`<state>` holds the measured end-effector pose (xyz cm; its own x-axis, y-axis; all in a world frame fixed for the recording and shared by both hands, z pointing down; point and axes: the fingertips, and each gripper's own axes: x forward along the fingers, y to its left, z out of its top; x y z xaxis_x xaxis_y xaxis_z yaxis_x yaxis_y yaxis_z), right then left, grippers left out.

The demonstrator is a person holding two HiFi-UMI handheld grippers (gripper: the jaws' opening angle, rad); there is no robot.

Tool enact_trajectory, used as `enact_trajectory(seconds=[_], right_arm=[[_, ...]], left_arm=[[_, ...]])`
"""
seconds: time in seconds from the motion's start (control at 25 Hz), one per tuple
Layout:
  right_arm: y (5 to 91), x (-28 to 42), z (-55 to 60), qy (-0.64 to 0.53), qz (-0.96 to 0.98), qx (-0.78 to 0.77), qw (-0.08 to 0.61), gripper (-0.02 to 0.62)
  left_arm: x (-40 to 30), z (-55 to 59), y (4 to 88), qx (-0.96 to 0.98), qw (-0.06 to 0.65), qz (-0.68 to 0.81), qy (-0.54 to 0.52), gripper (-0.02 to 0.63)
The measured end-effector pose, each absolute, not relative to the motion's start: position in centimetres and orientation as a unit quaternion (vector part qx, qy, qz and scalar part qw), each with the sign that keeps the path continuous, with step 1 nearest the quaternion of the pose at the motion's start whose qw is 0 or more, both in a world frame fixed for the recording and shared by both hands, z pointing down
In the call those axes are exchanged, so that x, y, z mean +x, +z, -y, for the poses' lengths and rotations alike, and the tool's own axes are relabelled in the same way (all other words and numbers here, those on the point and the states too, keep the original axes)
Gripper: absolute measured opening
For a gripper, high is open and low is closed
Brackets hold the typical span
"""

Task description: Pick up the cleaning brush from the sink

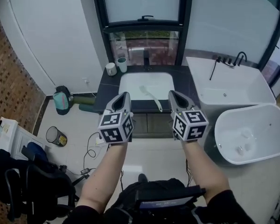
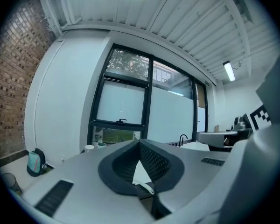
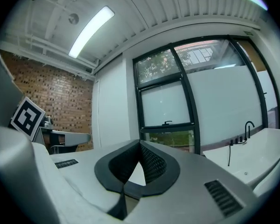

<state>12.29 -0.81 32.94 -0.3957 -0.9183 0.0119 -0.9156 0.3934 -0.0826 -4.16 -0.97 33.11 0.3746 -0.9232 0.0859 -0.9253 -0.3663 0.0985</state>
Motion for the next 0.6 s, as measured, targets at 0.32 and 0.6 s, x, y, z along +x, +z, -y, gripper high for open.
enact_trajectory(seconds=[0.32, 0.6], right_arm=[[33.5, 8.5, 16.1, -0.049, -0.838, -0.543, -0.040, 0.000], [34.4, 6.2, 30.0, -0.061, -0.862, -0.498, -0.075, 0.000]], left_arm=[[-8.1, 15.4, 34.9, 0.819, 0.093, 0.565, 0.038, 0.003], [-8.6, 28.5, 35.5, 0.811, 0.118, 0.570, 0.057, 0.003]])
